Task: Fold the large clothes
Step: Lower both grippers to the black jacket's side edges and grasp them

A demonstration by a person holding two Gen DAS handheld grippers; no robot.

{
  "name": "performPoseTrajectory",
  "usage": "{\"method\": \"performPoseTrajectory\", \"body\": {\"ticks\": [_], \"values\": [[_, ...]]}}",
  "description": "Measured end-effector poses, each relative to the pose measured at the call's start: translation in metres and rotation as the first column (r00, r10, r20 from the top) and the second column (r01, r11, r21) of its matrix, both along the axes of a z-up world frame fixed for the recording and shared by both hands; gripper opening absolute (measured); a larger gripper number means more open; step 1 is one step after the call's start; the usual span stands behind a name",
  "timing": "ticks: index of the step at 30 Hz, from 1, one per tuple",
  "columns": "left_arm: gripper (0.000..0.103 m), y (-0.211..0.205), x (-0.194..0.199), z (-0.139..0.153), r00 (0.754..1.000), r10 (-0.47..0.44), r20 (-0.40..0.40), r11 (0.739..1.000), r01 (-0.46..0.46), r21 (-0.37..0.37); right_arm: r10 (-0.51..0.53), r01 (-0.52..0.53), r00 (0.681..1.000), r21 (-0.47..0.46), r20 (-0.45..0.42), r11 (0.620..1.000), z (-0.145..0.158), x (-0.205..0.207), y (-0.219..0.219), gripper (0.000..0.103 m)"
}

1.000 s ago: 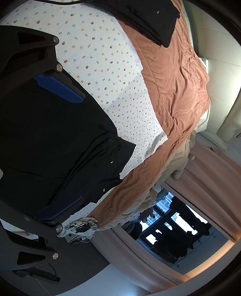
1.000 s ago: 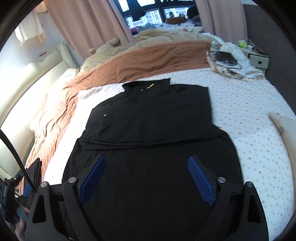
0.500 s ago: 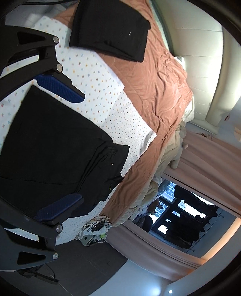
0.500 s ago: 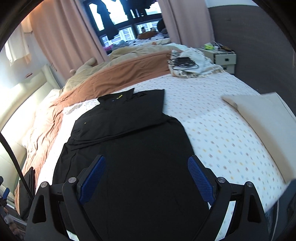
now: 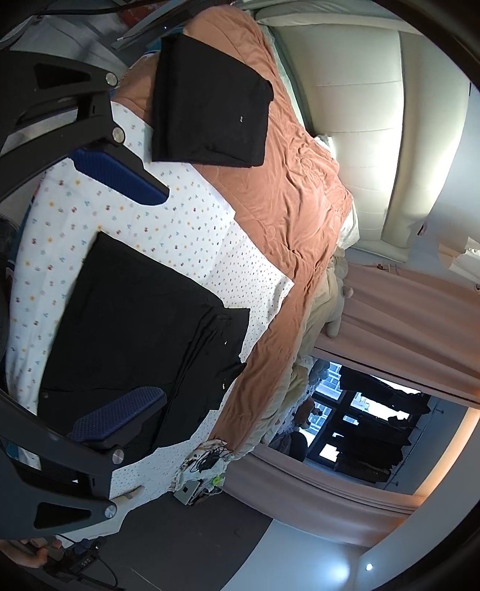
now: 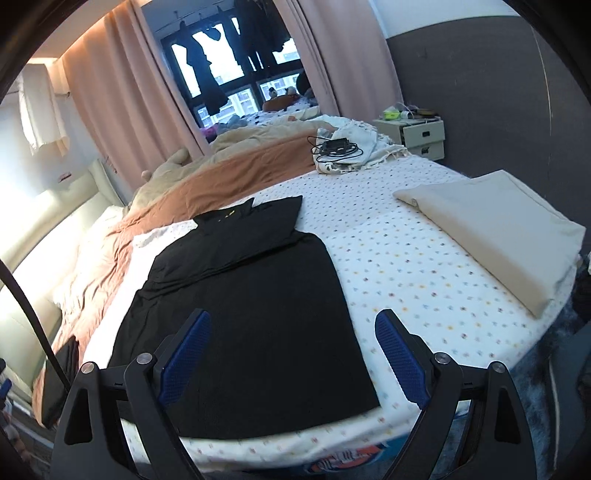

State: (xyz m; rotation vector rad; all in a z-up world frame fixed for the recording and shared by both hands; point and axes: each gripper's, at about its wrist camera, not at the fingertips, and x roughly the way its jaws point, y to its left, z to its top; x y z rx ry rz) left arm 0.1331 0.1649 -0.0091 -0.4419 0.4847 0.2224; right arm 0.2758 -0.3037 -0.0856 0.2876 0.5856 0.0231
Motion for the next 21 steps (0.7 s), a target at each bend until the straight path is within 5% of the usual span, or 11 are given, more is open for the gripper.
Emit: {"method": "performPoseTrajectory", "body": {"ticks": [9,21], "values": [[0.101,-0.001,-0.054,-0.038,1.000,-0.012,-0.001,1.000,0.012,0.004,-0.045,0.047,0.999,0.058,-0.030,0.997,-0.040,-0.068,-0.013,0.099],[0.101,0.007,-0.063,-0.091,0.996,-0.040,-0.077,0.996,0.034,-0.085,0.043,-0.009,0.991,0.258,-0.128,0.966,-0.082,-0.087,-0.054,0.099]]}}
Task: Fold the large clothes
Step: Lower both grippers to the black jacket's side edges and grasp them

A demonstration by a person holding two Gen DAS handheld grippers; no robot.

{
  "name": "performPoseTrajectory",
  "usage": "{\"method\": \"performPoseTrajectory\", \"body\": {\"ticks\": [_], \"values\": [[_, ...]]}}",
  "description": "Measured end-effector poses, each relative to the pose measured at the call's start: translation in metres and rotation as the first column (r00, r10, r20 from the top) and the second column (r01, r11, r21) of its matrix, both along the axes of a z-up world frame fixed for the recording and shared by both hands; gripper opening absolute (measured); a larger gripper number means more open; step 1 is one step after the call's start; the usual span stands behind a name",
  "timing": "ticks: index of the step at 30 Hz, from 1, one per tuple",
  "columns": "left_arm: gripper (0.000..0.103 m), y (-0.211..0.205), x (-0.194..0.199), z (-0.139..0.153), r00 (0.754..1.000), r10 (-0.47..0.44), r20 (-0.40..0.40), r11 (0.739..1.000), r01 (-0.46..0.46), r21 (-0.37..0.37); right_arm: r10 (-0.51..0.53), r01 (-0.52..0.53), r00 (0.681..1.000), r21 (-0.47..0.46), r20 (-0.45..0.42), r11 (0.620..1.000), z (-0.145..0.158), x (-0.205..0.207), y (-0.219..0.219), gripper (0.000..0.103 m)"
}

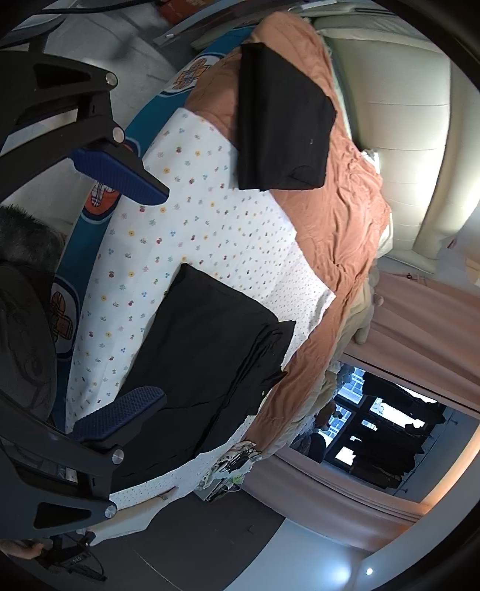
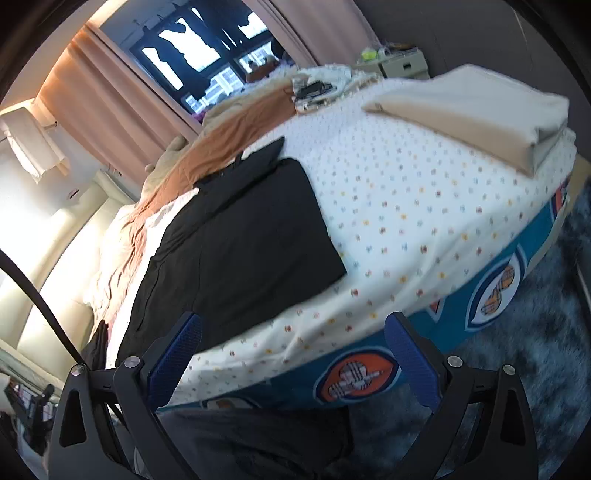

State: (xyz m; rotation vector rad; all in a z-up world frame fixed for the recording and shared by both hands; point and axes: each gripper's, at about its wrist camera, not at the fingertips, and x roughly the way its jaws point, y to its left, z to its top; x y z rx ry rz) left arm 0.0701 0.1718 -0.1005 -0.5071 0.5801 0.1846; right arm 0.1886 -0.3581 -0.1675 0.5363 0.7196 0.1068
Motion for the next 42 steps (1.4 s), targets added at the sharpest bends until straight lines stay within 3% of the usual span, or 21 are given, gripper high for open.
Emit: {"method": "performPoseTrajectory", "body": {"ticks": [11,15,19,28,35,38,42], "values": [[0.101,0.016,0.047,-0.041,0.997,-0.034,-0.070,0.996,0.029,-0.079,0.045,-0.045,0.997,-0.004,-0.065,0.999,-0.026,0.049,-0.002,0.097],[0.091,0.025,0.066,-0.054,0.995,-0.040,-0.088,0.990,0.027,-0.138,0.063,-0.062,0.995,0.010,-0.076,0.998,-0.026,0.068,0.005,0.091],[0.085,0.036,0.087,-0.065,0.992,-0.039,-0.120,0.983,0.016,-0.183,0.070,-0.067,0.994,0.037,-0.088,0.997,-0.028,0.089,0.001,0.082],[0.077,0.054,0.136,-0.110,0.973,-0.066,-0.220,0.954,-0.003,-0.299,0.054,-0.037,0.989,0.123,-0.137,0.992,-0.045,0.124,-0.020,0.082],[0.075,0.060,0.160,-0.121,0.971,-0.084,-0.223,0.941,0.003,-0.340,0.048,-0.018,0.989,0.208,-0.142,0.978,-0.051,0.141,-0.019,0.079],[0.074,0.063,0.168,-0.123,0.972,-0.101,-0.213,0.922,0.011,-0.387,0.052,-0.011,0.988,0.264,-0.147,0.964,-0.055,0.147,-0.020,0.072],[0.074,0.068,0.175,-0.127,0.975,-0.139,-0.176,0.867,0.034,-0.497,0.076,-0.025,0.988,0.348,-0.135,0.937,-0.063,0.153,-0.021,0.059]]}}
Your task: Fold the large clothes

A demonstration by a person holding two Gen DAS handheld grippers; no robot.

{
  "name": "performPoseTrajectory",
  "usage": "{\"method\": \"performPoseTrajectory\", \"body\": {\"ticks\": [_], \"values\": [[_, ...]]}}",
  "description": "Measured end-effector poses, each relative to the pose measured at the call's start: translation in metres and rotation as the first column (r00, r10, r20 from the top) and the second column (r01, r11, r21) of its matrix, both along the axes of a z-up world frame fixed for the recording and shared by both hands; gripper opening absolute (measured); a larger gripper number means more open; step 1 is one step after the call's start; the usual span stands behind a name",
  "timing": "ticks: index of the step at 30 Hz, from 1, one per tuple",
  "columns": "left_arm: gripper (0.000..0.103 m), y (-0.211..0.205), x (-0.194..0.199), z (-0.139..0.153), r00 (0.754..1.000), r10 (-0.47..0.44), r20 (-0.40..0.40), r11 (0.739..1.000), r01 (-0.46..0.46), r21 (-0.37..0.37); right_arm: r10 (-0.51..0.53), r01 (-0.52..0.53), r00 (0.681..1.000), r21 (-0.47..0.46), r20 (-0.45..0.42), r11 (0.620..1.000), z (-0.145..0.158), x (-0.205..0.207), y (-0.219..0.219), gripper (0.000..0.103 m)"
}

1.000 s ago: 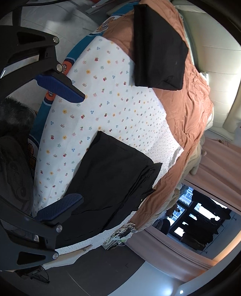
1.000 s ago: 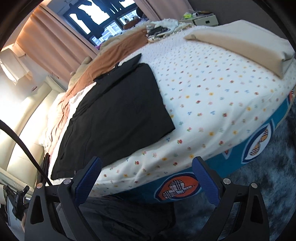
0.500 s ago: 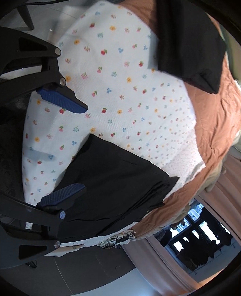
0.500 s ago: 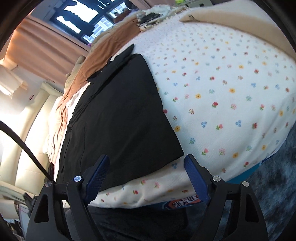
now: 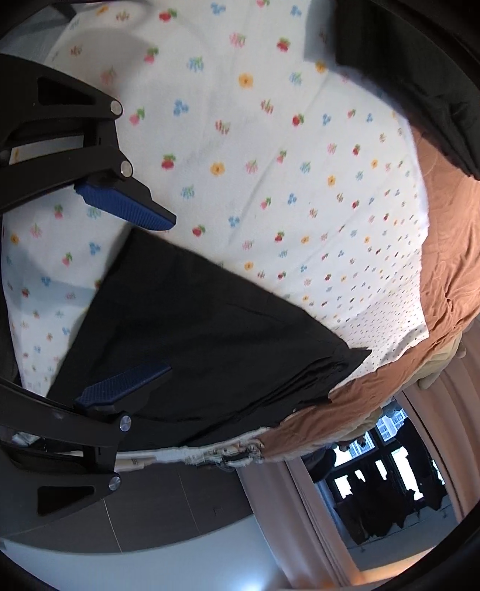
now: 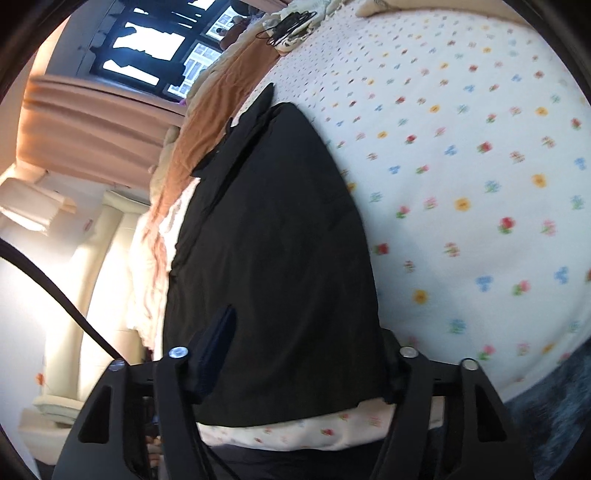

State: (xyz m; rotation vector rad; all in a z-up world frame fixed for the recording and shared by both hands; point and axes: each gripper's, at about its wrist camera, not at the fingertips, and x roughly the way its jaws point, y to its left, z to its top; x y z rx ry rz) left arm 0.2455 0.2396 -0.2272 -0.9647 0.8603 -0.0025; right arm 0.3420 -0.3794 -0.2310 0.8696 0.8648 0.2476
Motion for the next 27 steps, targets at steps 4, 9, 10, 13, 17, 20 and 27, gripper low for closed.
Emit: {"method": "performPoseTrajectory", "body": {"ticks": [4,9,10,13,17,20,27], "values": [[0.074,0.004,-0.001,0.001,0.998,-0.015,0.061,0.992,0.022,-0.124,0.009,-0.009,1.000,0.022,0.027,1.000,-0.005,0.001,0.000,0.058],[0.074,-0.001,0.006,0.002,0.999,-0.036,0.026,0.996,0.038,-0.087,-0.016,0.016,1.000,-0.011,0.025,1.000,-0.009,0.006,0.001,0.055],[0.074,-0.003,0.008,0.001,0.999,-0.039,0.012,0.997,0.040,-0.071,-0.021,0.022,0.999,-0.022,0.026,1.000,-0.009,0.008,0.002,0.055],[0.073,-0.010,0.018,-0.002,0.999,-0.035,-0.029,0.999,0.035,-0.019,-0.019,0.020,0.999,-0.049,0.027,0.999,-0.005,0.012,0.008,0.054],[0.061,-0.019,0.030,-0.005,0.996,-0.067,-0.054,0.998,0.067,-0.001,-0.003,0.005,1.000,-0.086,0.026,0.996,0.002,0.019,0.017,0.054],[0.045,-0.025,0.041,-0.003,0.994,-0.070,-0.078,0.996,0.074,0.044,0.005,-0.003,1.000,-0.106,0.021,0.994,0.003,0.026,0.019,0.054],[0.011,-0.026,0.046,0.001,0.997,-0.043,-0.067,0.996,0.048,0.073,-0.017,0.019,1.000,-0.114,0.019,0.993,0.002,0.035,0.019,0.005]]}}
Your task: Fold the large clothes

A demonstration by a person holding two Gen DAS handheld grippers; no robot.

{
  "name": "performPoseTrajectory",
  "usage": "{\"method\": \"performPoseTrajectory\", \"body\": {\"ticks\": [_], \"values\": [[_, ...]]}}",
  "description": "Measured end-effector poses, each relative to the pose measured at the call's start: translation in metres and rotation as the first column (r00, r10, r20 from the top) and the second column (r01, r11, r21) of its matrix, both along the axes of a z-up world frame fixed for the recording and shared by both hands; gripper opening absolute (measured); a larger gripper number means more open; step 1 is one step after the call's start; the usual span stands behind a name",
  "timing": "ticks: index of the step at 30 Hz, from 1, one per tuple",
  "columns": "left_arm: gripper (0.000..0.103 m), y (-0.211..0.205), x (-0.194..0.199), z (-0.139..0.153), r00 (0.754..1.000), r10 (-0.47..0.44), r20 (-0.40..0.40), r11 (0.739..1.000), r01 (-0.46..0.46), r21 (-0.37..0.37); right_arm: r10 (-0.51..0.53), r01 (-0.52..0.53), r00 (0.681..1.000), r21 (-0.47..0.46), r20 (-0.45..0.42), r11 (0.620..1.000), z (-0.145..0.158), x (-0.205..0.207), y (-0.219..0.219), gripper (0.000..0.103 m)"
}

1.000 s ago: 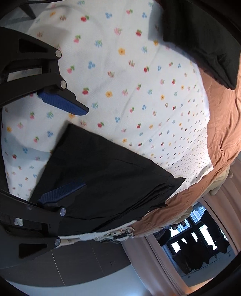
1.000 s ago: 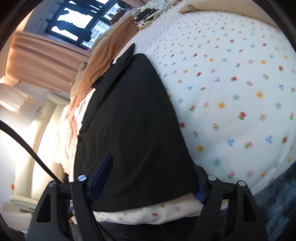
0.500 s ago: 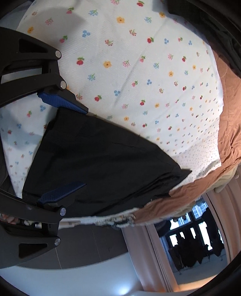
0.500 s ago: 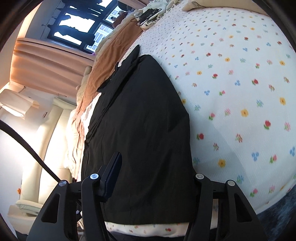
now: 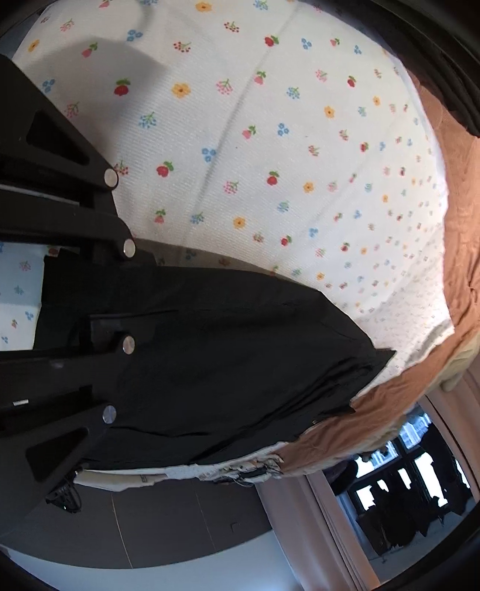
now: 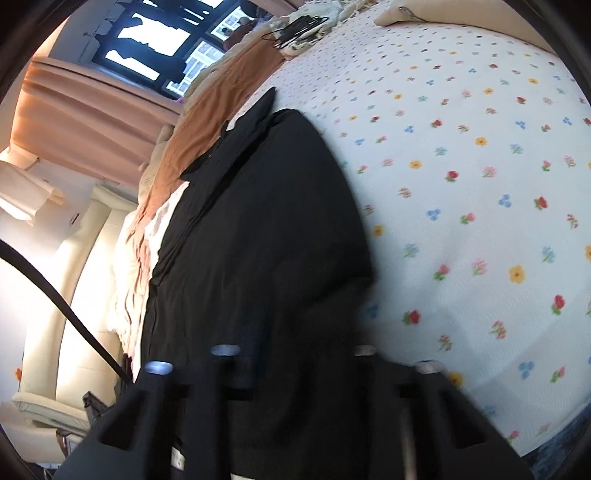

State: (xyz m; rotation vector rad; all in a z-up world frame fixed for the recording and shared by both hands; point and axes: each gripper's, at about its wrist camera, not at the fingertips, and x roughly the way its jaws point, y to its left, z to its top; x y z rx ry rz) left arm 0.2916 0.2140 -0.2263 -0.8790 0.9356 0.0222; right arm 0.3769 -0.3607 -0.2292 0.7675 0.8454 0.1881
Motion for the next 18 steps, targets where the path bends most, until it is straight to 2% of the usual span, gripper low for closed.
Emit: {"method": "performPoseTrajectory", "body": {"ticks": [5,11,18], "values": [[0.007,0.010,-0.015,0.024,0.993,0.048,0.107,0.997,-0.042,-0.063,0.007,-0.012,0.995,0.053,0.095,0.999,0.019,-0.015,-0.007,0.000],[0.006,0.008,-0.031,0.063,0.977,0.043,0.209,0.996,-0.025,-0.089,0.041,-0.057,0.982,0.076,0.187,0.995,0.058,-0.031,0.006,0.000],[0.006,0.007,-0.063,0.099,0.953,0.058,0.297,0.993,-0.025,-0.115,0.068,-0.093,0.961,0.081,0.267,0.992,0.097,-0.065,0.001,0.000]]}}
